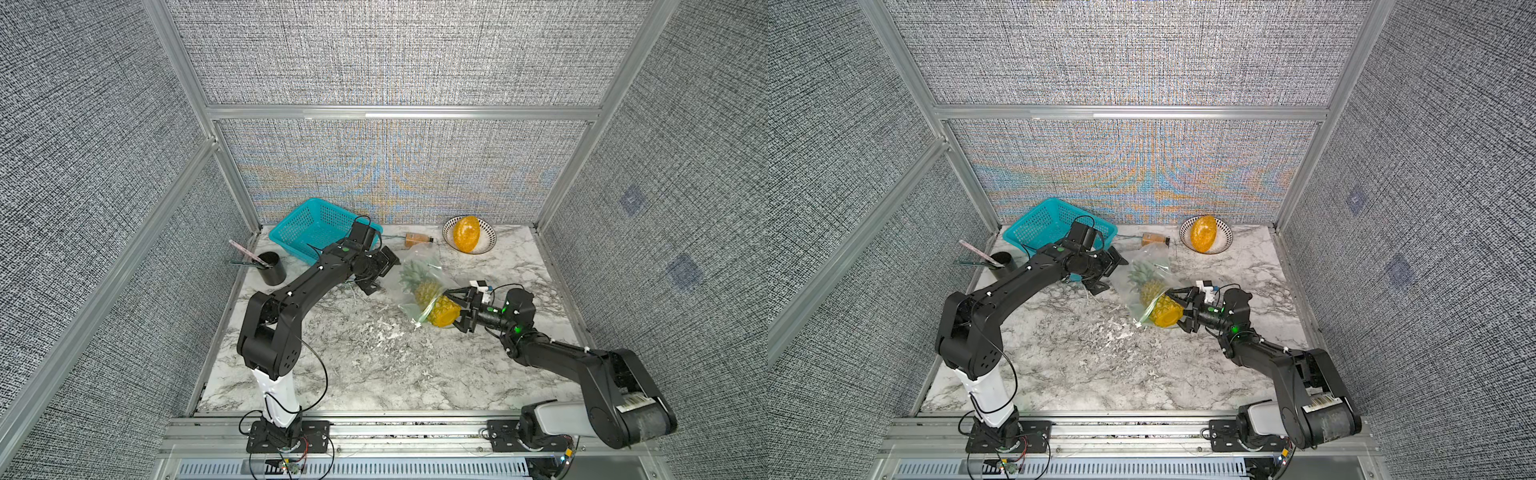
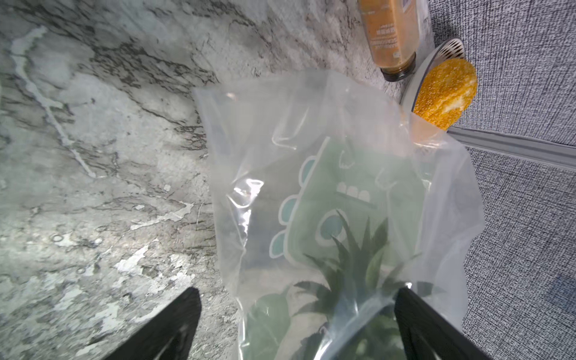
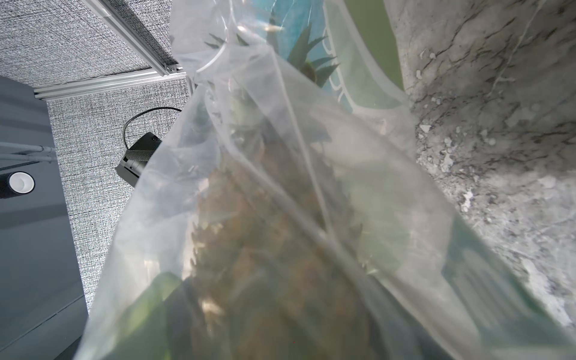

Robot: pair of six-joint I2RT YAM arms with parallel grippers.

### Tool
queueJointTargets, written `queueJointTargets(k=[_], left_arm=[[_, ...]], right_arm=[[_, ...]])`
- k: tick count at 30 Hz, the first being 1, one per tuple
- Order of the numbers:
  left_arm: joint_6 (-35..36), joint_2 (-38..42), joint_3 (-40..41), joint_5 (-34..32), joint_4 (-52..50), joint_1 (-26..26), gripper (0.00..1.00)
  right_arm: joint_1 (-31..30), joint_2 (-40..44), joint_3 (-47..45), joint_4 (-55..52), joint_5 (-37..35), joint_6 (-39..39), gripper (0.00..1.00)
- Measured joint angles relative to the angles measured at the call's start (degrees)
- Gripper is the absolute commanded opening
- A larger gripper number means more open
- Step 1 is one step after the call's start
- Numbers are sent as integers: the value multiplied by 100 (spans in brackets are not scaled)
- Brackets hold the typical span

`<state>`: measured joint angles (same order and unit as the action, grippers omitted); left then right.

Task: Open the zip-top bag and take out the pineapple
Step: Pick up the pineapple from the zipper food storage bag.

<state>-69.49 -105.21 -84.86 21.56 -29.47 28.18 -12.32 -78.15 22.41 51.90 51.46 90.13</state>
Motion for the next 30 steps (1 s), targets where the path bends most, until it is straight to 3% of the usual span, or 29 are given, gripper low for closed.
queueJointTargets(k=[6, 8, 9, 11, 12, 16, 18, 30], left_arm=[[-278, -66, 166, -28, 511, 11, 99], [-369, -74, 262, -61, 682, 13, 93], [-444, -76, 313, -68, 748, 13, 83], [-562, -111, 442, -90, 938, 13, 38], [-601, -136, 487, -98, 1029, 13, 26], [-752, -205, 553, -79, 1202, 17, 5], [-748, -205, 514, -81, 1207, 24, 0], [-278, -654, -483, -245, 496, -81, 0]], right_arm=[[2, -109, -103, 352, 42, 328, 56], [2, -201, -120, 540, 70, 483, 56], [2, -245, -127, 634, 83, 551, 56], [0, -321, -140, 826, 105, 693, 56], [0, -352, -140, 903, 120, 745, 56], [0, -415, -146, 1069, 127, 890, 56], [0, -426, -166, 1121, 142, 927, 56], [7, -83, -214, 787, 275, 887, 56]])
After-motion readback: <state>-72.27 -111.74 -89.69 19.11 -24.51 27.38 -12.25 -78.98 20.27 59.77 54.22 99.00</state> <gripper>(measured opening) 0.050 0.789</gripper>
